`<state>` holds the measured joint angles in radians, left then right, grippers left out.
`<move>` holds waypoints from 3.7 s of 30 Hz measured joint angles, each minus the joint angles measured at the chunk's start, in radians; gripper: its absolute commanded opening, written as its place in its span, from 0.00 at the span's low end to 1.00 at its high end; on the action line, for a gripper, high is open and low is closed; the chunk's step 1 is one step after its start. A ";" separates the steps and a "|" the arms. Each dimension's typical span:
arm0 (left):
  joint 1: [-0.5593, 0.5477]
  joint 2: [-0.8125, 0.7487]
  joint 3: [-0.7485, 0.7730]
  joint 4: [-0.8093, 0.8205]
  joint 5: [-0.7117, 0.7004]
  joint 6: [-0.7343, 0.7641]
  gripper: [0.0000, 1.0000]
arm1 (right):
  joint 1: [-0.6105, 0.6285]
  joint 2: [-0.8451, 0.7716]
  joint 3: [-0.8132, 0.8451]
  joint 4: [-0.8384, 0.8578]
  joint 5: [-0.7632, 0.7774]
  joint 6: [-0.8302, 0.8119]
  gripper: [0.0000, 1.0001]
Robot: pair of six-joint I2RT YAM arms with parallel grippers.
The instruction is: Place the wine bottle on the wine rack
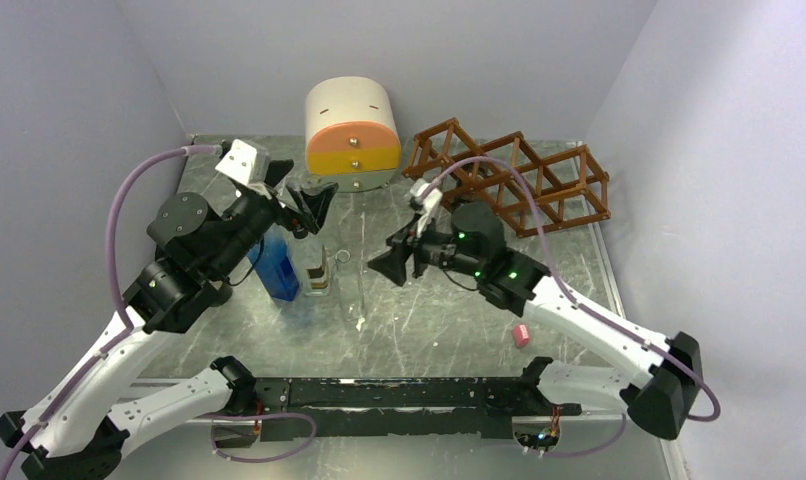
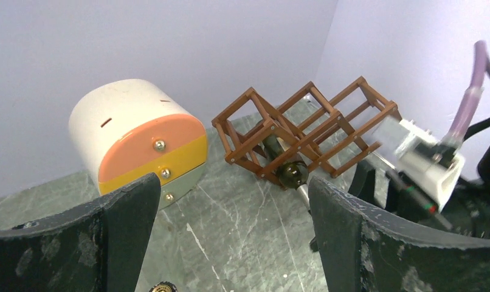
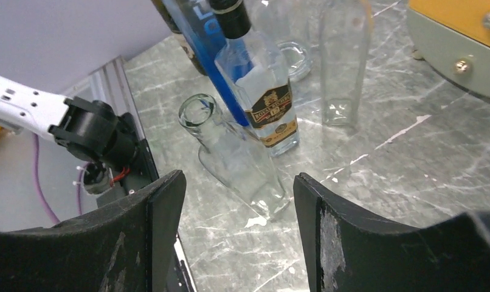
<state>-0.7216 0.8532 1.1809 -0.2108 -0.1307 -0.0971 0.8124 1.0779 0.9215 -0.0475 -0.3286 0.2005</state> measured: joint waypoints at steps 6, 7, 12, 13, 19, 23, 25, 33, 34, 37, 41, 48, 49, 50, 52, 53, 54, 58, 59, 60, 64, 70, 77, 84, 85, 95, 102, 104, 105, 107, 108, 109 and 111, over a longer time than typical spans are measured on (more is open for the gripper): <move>0.000 -0.031 -0.020 0.021 -0.023 0.000 0.95 | 0.141 0.143 0.084 -0.007 0.068 -0.099 0.68; 0.000 -0.031 -0.020 0.023 -0.025 0.000 0.95 | 0.152 0.159 0.096 -0.006 0.071 -0.112 0.68; 0.000 -0.031 -0.020 0.027 -0.030 -0.001 0.95 | 0.192 0.235 0.145 -0.002 0.105 -0.157 0.59; 0.000 -0.031 -0.020 0.029 -0.030 -0.001 0.95 | 0.195 0.249 0.152 0.000 0.113 -0.162 0.56; 0.000 -0.032 -0.020 0.034 -0.030 -0.001 0.95 | 0.208 0.309 0.163 0.026 0.118 -0.207 0.22; 0.000 -0.032 -0.020 0.034 -0.030 -0.001 0.95 | 0.213 0.311 0.163 0.037 0.128 -0.229 0.01; 0.000 -0.034 -0.024 0.035 -0.030 -0.001 0.95 | 0.218 0.311 0.163 0.036 0.145 -0.231 0.00; 0.000 -0.021 -0.039 0.047 -0.028 -0.003 0.95 | 0.222 0.239 0.134 0.017 0.296 -0.246 0.00; 0.000 -0.014 -0.041 0.051 -0.026 -0.005 0.95 | 0.222 0.222 0.129 0.014 0.312 -0.246 0.00; 0.000 0.008 -0.053 0.065 -0.019 -0.007 0.95 | 0.222 0.127 0.100 0.009 0.399 -0.241 0.00; 0.000 0.045 -0.085 0.083 0.008 -0.007 0.95 | 0.223 -0.009 0.055 0.010 0.571 -0.205 0.00; 0.001 0.108 -0.176 0.166 0.180 0.044 0.95 | 0.222 -0.135 0.034 -0.049 0.837 -0.123 0.00; 0.001 0.117 -0.195 0.179 0.235 0.062 0.95 | 0.222 -0.145 0.034 -0.057 0.859 -0.114 0.00; 0.001 0.129 -0.211 0.192 0.294 0.077 0.95 | 0.222 -0.155 0.034 -0.067 0.876 -0.106 0.00; 0.001 0.162 -0.235 0.219 0.403 0.103 0.95 | 0.222 -0.172 0.036 -0.094 0.893 -0.096 0.00; 0.001 0.179 -0.242 0.229 0.442 0.108 0.95 | 0.222 -0.179 0.041 -0.110 0.895 -0.093 0.00; 0.001 0.203 -0.251 0.243 0.496 0.114 0.95 | 0.222 -0.186 0.046 -0.124 0.892 -0.092 0.00; 0.001 0.276 -0.290 0.286 0.644 0.132 0.95 | 0.222 -0.246 0.052 -0.158 0.835 -0.100 0.00; 0.001 0.291 -0.306 0.304 0.682 0.136 0.95 | 0.222 -0.267 0.052 -0.162 0.815 -0.101 0.00; 0.001 0.307 -0.325 0.324 0.723 0.139 0.95 | 0.222 -0.287 0.053 -0.164 0.798 -0.104 0.00; 0.000 0.353 -0.374 0.402 0.829 0.138 0.95 | 0.222 -0.356 0.078 -0.183 0.730 -0.114 0.00; -0.003 0.405 -0.395 0.538 0.972 0.131 0.95 | 0.222 -0.404 0.102 -0.212 0.647 -0.127 0.00; -0.016 0.452 -0.393 0.603 1.025 0.132 1.00 | 0.222 -0.401 0.105 -0.214 0.541 -0.129 0.00; -0.027 0.466 -0.393 0.621 1.051 0.147 0.39 | 0.221 -0.387 0.107 -0.214 0.501 -0.137 0.00; -0.027 0.463 -0.393 0.624 1.054 0.159 0.26 | 0.220 -0.384 0.110 -0.212 0.505 -0.136 0.00; -0.032 0.405 -0.387 0.605 0.945 0.303 0.07 | 0.217 -0.389 0.152 -0.233 0.527 -0.089 0.74; -0.032 0.404 -0.212 0.430 0.724 0.629 0.07 | 0.217 -0.387 0.243 -0.306 0.586 -0.050 0.74; -0.032 0.404 -0.157 0.402 0.662 0.723 0.07 | 0.217 -0.379 0.285 -0.323 0.604 -0.040 0.74; -0.032 0.404 -0.136 0.395 0.636 0.768 0.07 | 0.217 -0.374 0.308 -0.332 0.615 -0.036 0.74; -0.032 0.404 -0.106 0.388 0.586 0.871 0.07 | 0.217 -0.362 0.349 -0.347 0.648 -0.025 0.74; -0.032 0.404 -0.096 0.381 0.565 0.932 0.07 | 0.217 -0.357 0.367 -0.356 0.663 -0.019 0.74; -0.032 0.404 -0.093 0.375 0.547 0.983 0.07 | 0.217 -0.350 0.386 -0.368 0.685 -0.012 0.74; -0.032 0.409 -0.092 0.362 0.508 1.092 0.07 | 0.217 -0.336 0.417 -0.385 0.724 0.003 0.74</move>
<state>-0.7536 1.2625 1.0885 0.1509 0.3771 0.9951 1.0298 0.7414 1.3380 -0.4324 0.3954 0.2031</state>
